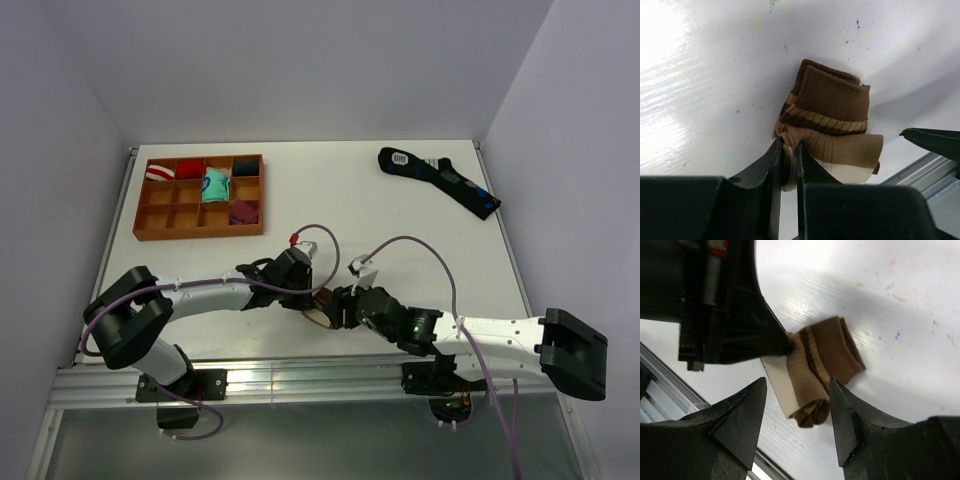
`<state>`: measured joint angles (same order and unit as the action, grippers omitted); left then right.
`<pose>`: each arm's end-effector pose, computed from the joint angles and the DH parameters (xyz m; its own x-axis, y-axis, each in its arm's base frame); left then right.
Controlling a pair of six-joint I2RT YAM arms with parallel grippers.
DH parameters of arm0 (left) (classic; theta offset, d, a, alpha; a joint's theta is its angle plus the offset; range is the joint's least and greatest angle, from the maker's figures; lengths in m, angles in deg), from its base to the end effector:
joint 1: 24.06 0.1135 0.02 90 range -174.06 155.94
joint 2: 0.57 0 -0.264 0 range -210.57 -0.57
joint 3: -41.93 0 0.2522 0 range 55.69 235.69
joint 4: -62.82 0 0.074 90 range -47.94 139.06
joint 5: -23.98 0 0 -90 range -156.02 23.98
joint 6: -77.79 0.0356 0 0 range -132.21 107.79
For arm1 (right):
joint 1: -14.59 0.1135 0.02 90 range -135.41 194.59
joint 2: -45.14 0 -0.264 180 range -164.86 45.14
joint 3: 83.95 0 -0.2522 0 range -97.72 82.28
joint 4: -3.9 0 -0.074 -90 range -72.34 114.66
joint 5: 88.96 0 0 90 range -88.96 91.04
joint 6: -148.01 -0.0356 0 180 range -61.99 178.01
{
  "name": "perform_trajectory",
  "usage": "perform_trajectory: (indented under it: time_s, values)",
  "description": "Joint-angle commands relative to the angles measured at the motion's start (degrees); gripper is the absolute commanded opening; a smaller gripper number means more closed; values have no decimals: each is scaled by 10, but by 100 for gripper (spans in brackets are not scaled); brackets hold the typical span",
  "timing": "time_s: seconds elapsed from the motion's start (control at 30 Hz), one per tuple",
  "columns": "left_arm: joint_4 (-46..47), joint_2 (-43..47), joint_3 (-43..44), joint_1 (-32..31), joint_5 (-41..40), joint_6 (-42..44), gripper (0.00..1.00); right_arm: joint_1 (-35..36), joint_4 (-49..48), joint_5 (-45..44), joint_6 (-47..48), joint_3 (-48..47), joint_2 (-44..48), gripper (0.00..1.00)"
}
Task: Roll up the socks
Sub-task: Roll the sock at the center of the board.
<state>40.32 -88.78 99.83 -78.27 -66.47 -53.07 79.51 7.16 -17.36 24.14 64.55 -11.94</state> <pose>0.1732 -0.2397 0.1628 -0.8812 0.1036 -0.4613 0.3066 0.8680 -0.3907 0.0943 0.1749 0.1742 -0.5834 0.0010 -0.8122 -0.5023 0.7854 0.3618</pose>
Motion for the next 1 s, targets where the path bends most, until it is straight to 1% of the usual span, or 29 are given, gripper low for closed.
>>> perform_trajectory:
  time_s: [0.0, 0.07, 0.2, 0.63, 0.77, 0.83, 0.93, 0.97]
  values:
    - [-104, -3, 3, -3, -1, 33, 4, 14, -77, -25, 43, -3, -18, 61]
    - [-114, -1, 10, -3, -1, 34, 4, 26, -99, -26, 57, -2, -30, 61]
    - [-124, -6, 20, -3, -1, 34, 4, 62, -106, -50, 65, -14, -79, 61]
    - [-124, -23, 39, -3, 23, 26, 4, 113, -118, -101, 54, -18, -162, 61]
    - [-125, -29, 46, -3, 25, 21, 4, 127, -120, -111, 44, -25, -202, 61]
    - [-124, -31, 47, -3, 26, 19, 4, 129, -121, -120, 30, -23, -209, 60]
    - [-123, -32, 46, -3, 30, 17, 4, 129, -114, -128, 3, -13, -206, 53]
    - [-120, -31, 44, -3, 30, 12, 5, 130, -110, -130, -2, -11, -203, 49]
